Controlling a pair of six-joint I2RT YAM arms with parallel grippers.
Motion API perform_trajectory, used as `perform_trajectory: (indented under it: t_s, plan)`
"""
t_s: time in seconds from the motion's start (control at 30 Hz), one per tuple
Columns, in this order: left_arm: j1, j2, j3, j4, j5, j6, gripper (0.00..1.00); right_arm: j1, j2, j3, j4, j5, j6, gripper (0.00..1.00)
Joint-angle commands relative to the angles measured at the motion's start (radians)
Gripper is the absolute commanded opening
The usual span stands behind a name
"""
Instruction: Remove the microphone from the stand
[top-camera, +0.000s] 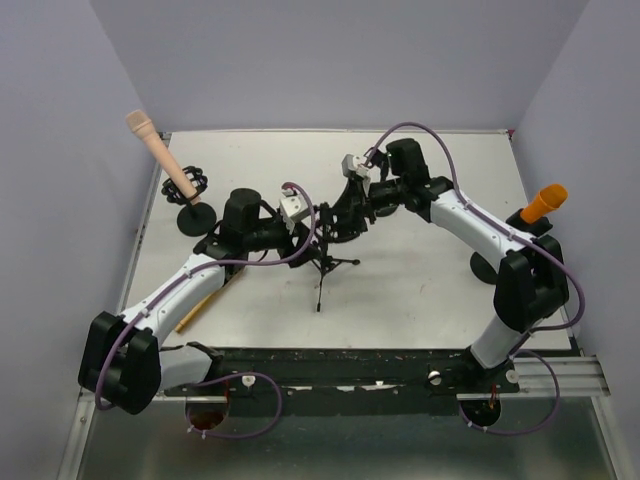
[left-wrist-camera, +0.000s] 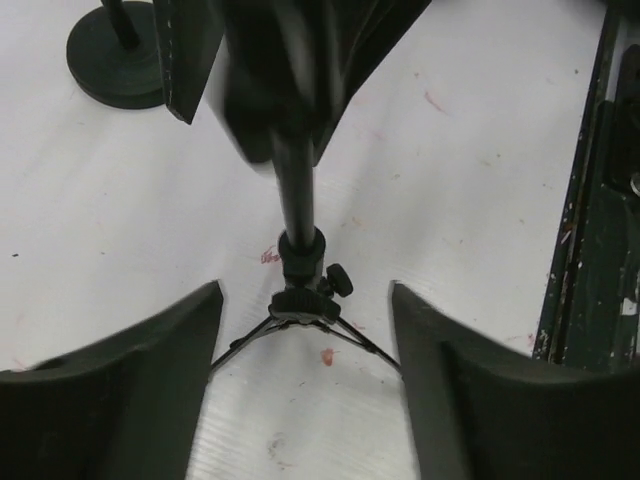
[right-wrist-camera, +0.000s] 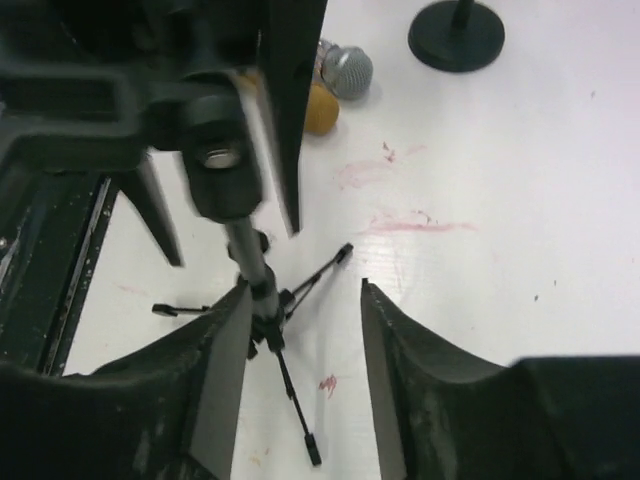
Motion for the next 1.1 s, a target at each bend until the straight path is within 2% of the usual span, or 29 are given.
perform_trajectory:
  t_s: [0.0, 0.13, 0.3, 0.47, 0.57, 0.73, 0.9, 1.07]
  plan:
    - [0.010, -0.081, 0.018, -0.092, -0.034, 0.018, 0.89, -0.012, -0.064, -0.025, -0.212, 0.120, -0.172, 0.61]
    - [0.024, -0.160, -0.008, -0.146, -0.059, 0.058, 0.90, -0.012, -0.092, -0.021, -0.524, 0.198, -0.442, 0.70]
    - [0.027, -0.230, -0.042, -0.234, -0.039, 0.123, 0.91, -0.021, -0.124, -0.042, -0.690, 0.264, -0.531, 0.73]
    - [0.025, -0.253, -0.036, -0.294, 0.003, 0.249, 0.91, -0.021, -0.158, -0.083, -0.655, 0.241, -0.472, 0.74]
    - [0.019, -0.229, -0.018, -0.258, -0.005, 0.278, 0.91, -0.021, -0.161, -0.090, -0.633, 0.238, -0.447, 0.74]
    - [0.001, -0.135, 0.007, -0.131, -0.023, 0.254, 0.91, -0.021, -0.158, -0.100, -0.609, 0.232, -0.425, 0.74]
    - [-0.018, -0.040, 0.038, -0.032, 0.027, 0.203, 0.90, -0.021, -0.176, -0.119, -0.592, 0.255, -0.407, 0.74]
    - [-0.044, 0.035, 0.044, 0.067, -0.059, 0.196, 0.81, -0.021, -0.207, -0.146, -0.580, 0.278, -0.389, 0.74]
